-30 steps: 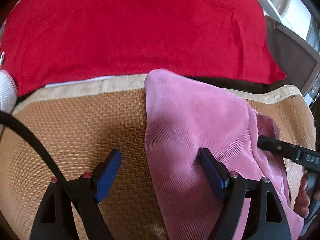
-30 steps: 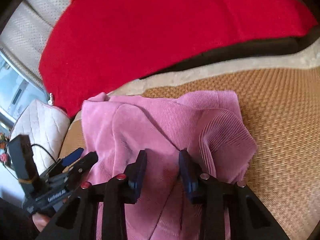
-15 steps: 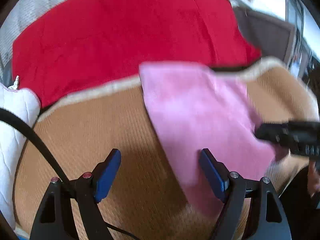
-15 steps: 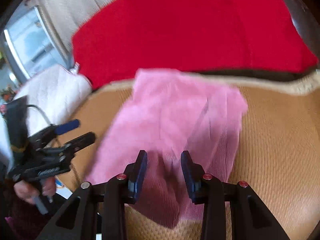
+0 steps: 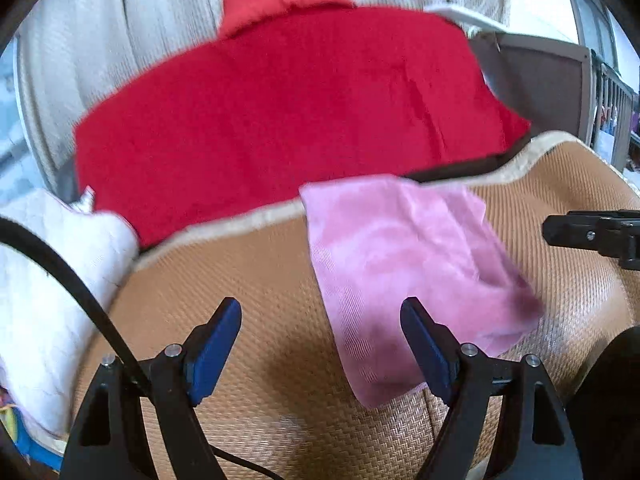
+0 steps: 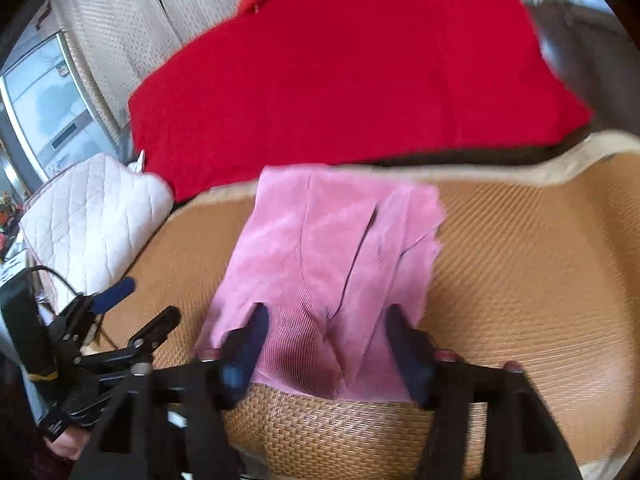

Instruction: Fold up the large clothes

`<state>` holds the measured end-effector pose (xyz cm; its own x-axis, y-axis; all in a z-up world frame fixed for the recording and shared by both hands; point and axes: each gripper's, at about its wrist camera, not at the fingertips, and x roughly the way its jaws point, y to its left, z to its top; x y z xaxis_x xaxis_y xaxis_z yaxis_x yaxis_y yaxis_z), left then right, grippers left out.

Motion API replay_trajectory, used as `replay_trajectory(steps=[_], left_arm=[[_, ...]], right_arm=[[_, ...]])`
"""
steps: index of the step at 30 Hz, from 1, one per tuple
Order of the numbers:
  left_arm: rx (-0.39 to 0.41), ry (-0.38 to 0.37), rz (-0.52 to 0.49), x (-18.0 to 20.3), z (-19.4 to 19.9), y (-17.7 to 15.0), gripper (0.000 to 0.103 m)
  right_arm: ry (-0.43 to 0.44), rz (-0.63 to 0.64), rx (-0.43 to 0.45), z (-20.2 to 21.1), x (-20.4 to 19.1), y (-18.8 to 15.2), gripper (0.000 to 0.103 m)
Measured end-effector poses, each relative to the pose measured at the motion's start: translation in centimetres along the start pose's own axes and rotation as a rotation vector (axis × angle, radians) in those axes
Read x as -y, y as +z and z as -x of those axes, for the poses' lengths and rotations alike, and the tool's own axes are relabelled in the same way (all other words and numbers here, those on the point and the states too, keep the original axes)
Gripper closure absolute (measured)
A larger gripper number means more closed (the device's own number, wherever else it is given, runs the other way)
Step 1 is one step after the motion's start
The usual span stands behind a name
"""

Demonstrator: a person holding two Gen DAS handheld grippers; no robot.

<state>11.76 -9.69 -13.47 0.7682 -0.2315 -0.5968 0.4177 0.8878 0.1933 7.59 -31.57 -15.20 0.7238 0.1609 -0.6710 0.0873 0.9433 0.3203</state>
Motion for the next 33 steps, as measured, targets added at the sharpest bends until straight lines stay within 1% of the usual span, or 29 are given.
replay_trajectory(steps=[1, 2, 3, 6, 7, 12, 18, 21, 26, 33], left_arm=[[0.021, 0.008, 0.000, -0.1, 1.9, 0.4, 0.020], [0.043, 0.016, 0.004, -0.5, 2.3, 1.0, 0.017], [0.064, 0.025, 0.011, -0.6, 3.3, 1.4, 0.015], [0.137, 0.039, 0.036, -0.7, 6.7, 2.1, 0.013], [0.156, 0.045, 0.045, -0.8, 7.8, 2.4, 0.012], [0.232, 0.087, 0.084, -1.8, 12.3, 3.6, 0.010], [0.281, 0.164, 0.120, -2.6, 15.5, 4.0, 0.009], [0.294, 0.187, 0.137, -3.2, 17.0, 4.2, 0.009], [0.332, 0.218, 0.176, -4.3, 19.4, 4.4, 0.009], [0.373, 0.253, 0.171, -4.7, 21.6, 4.3, 0.009]], right_arm=[[-0.010, 0.010, 0.020, 0.9, -0.3, 0.1, 0.036], [-0.028, 0.030, 0.046, 2.3, -0.7, 0.1, 0.036], [-0.041, 0.038, 0.058, 2.9, -1.1, 0.4, 0.036], [-0.065, 0.042, 0.117, 6.4, -1.5, 0.7, 0.036], [-0.070, 0.042, 0.128, 6.9, -1.7, 0.9, 0.036], [-0.140, 0.079, 0.201, 11.0, -3.6, 1.0, 0.036], [-0.184, 0.124, 0.260, 14.6, -5.7, 0.8, 0.036], [-0.197, 0.144, 0.290, 15.7, -6.6, 0.7, 0.035], [-0.188, 0.154, 0.321, 17.8, -7.8, 0.6, 0.034], [-0.176, 0.169, 0.364, 19.5, -9.0, 0.5, 0.033]])
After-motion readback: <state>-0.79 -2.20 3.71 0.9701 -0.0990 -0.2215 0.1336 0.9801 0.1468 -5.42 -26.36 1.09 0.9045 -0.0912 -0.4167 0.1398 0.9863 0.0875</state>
